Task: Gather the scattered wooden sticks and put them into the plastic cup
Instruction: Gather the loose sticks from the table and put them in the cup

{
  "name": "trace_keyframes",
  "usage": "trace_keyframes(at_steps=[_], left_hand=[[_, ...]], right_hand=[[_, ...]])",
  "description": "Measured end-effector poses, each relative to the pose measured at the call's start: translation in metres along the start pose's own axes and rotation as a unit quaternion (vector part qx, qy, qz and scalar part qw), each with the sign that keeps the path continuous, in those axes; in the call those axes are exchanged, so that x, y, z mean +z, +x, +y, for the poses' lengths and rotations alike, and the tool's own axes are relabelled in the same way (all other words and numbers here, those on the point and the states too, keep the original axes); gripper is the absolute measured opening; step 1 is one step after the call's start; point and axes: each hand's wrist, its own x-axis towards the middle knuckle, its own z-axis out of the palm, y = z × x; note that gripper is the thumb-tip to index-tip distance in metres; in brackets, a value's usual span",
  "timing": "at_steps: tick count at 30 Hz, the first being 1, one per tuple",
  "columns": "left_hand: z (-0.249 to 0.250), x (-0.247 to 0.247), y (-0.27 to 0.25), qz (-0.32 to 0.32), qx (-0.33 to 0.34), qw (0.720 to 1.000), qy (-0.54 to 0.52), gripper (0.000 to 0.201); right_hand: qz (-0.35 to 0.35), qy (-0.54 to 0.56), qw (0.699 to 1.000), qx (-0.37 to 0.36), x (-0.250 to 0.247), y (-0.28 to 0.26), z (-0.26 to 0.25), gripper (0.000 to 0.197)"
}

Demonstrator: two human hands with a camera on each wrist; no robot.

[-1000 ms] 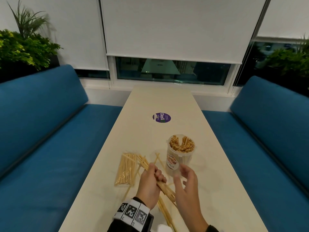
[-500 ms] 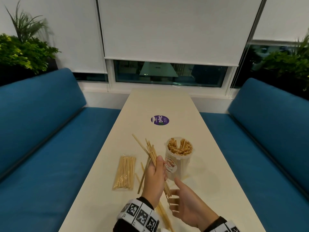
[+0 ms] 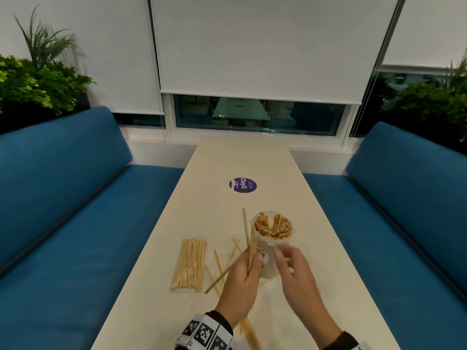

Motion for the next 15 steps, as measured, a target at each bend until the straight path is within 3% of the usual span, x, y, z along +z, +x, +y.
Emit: trace_keyframes(at_steps=[1, 3, 6, 12, 15], left_hand=[[-0.002, 0.001, -0.001, -0.009, 0.009, 1.000, 0.014, 0.024], [-0.005, 0.003, -0.003, -0.027, 0.009, 0.999, 0.030, 0.023], [-0.010, 0.005, -0.005, -0.049, -0.014, 0.998, 0.033, 0.021], [-0.009, 0.001, -0.010, -0.059, -0.058, 0.997, 0.006, 0.021], [-0.006, -0.003, -0.013, -0.047, -0.088, 0.995, -0.021, 0.026]], right_hand=[[0.008, -0.014, 0.998, -0.068, -0.005, 0.000, -0.009, 0.012], [-0.017, -0.034, 0.991, -0.128, -0.011, 0.000, -0.021, 0.013], [-0.050, -0.008, 0.990, -0.129, -0.011, -0.001, -0.026, 0.011], [-0.046, 0.028, 0.993, -0.103, -0.007, 0.001, -0.017, 0.006], [0.013, 0.095, 0.989, -0.113, -0.016, 0.005, -0.023, 0.005]])
